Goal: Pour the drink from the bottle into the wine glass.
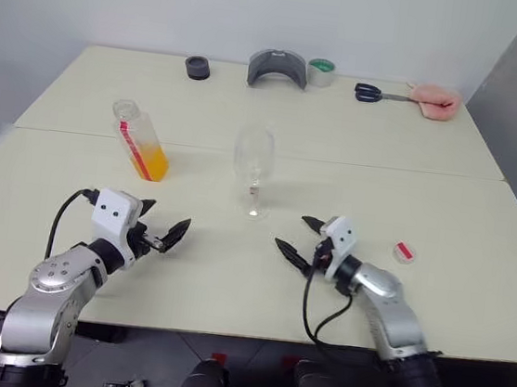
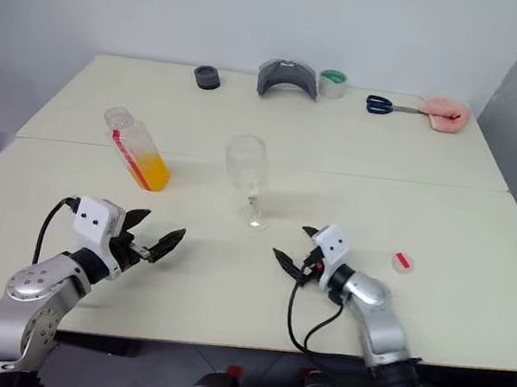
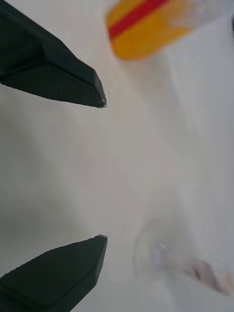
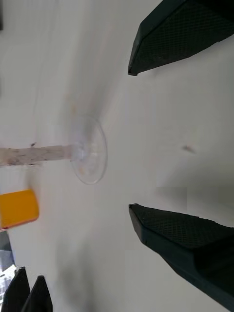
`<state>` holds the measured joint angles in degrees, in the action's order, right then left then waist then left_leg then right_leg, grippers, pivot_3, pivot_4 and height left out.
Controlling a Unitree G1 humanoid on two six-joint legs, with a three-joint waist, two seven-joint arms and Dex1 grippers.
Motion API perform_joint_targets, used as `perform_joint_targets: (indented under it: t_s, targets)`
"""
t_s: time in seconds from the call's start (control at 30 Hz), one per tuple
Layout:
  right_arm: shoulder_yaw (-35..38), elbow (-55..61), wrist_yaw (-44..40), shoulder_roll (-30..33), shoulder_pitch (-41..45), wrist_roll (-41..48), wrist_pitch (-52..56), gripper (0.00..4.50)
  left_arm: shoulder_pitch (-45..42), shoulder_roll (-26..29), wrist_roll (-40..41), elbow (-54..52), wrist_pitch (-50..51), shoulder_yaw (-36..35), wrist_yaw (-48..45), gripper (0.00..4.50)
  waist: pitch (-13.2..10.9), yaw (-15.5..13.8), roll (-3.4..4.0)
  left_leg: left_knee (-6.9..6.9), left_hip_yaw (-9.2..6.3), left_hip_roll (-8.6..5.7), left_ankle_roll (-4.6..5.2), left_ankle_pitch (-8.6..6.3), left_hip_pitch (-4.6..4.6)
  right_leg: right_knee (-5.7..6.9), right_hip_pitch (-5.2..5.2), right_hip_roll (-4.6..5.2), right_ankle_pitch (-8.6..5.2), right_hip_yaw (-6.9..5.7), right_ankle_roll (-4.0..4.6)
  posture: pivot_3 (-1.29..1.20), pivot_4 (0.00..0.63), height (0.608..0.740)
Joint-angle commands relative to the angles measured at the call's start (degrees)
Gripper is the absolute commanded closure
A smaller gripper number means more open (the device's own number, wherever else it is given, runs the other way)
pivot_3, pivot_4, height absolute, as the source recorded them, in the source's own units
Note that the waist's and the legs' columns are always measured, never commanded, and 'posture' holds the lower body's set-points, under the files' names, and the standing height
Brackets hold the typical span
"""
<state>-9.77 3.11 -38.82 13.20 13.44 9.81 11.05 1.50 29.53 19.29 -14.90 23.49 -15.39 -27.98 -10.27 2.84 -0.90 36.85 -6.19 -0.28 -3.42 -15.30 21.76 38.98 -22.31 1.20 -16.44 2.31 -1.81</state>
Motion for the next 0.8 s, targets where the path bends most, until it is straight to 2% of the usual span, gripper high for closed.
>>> perform_joint_targets:
  t_s: [0.03, 0.27, 0.8]
  targets:
    - [-0.1, 12.7, -3.1, 3.5, -1.1, 4.3, 5.2, 0.01, -1.2, -0.9, -0.7, 2.1, -4.2, -4.0, 3.0, 0.00, 0.0, -0.1, 0.00, -0.01, -0.03, 0.04, 0.00, 0.00, -0.02, 0.00, 0.02, -0.02, -0.01, -0.01, 0.00, 0.00, 0.150, 0.740]
    - [0.4, 23.8, -4.5, 8.6, -1.5, 11.6, 14.8, 0.01, -6.5, 0.2, -2.0, 14.5, -8.8, -7.8, 6.1, 0.00, 0.0, -0.2, -0.05, -0.02, -0.03, 0.01, 0.00, 0.00, -0.02, 0.00, 0.02, -0.06, -0.01, -0.09, 0.01, 0.00, 0.150, 0.740]
    - [-2.1, 26.4, -4.5, 12.4, 0.7, 11.2, 15.9, 0.01, -22.9, 4.2, -5.6, 30.6, -14.0, -2.4, 1.0, 0.00, 0.0, -0.9, -0.18, 0.00, -0.01, -0.03, -0.01, 0.01, 0.02, -0.02, 0.00, -0.04, -0.01, -0.12, 0.00, 0.00, 0.150, 0.740]
